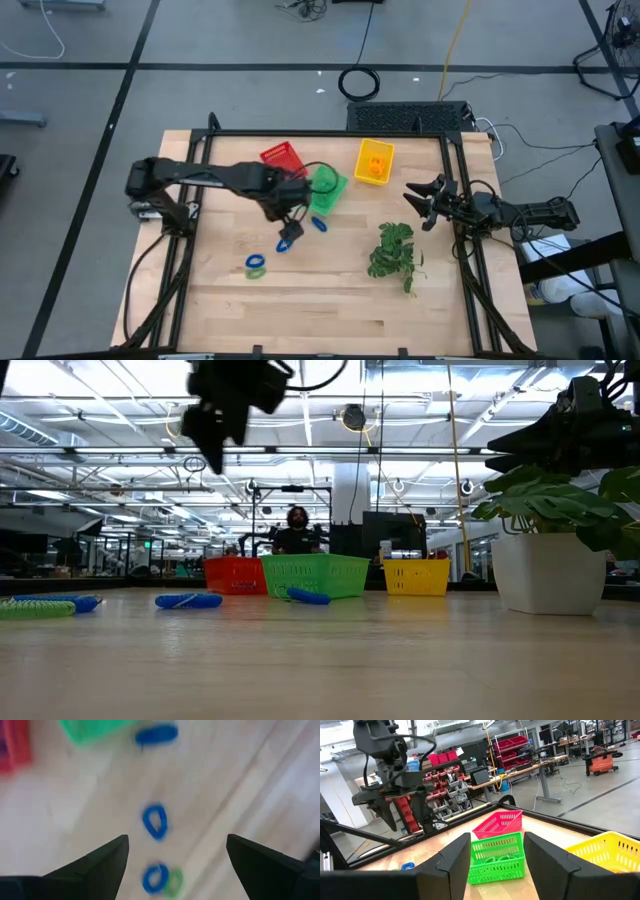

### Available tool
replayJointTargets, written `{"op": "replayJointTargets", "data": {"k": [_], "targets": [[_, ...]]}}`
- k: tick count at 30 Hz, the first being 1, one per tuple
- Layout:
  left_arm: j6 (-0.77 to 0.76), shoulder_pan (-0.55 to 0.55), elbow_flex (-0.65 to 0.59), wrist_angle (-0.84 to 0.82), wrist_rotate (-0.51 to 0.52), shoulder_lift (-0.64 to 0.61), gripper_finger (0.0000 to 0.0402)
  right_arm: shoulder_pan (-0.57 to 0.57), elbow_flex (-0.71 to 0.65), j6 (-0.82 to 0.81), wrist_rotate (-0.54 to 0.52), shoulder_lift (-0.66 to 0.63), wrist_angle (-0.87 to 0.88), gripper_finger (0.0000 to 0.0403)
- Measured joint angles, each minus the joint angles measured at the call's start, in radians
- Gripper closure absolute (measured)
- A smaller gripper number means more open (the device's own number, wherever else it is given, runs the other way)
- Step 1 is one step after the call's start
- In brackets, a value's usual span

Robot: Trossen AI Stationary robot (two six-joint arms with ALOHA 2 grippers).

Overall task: Sort spring keychains
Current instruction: Put the green spring keychain into the green bin

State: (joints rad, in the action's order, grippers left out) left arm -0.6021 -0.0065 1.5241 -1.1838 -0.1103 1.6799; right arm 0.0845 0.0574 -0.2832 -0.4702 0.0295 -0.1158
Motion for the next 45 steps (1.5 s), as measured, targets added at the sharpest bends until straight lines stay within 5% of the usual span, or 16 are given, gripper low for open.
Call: {"op": "replayJointTargets", "data": {"k": [16, 30, 45], "targets": [[-0.547, -0.232, -0.307, -0.126, -0.066, -0.230, 0.0057, 0.000, 0.000, 0.000, 0.000, 0.000, 0.000, 0.0232], [-0.966, -0.422, -0.469, 0.080, -0.046, -0.215, 0.0057, 0.000, 0.000, 0.000, 0.000, 0.000, 0.000, 0.0232], [-1.102, -0.440, -0.552, 0.225, -0.041, -0.083, 0.0057, 0.000, 0.000, 0.000, 0.000, 0.000, 0.000, 0.0232]]}}
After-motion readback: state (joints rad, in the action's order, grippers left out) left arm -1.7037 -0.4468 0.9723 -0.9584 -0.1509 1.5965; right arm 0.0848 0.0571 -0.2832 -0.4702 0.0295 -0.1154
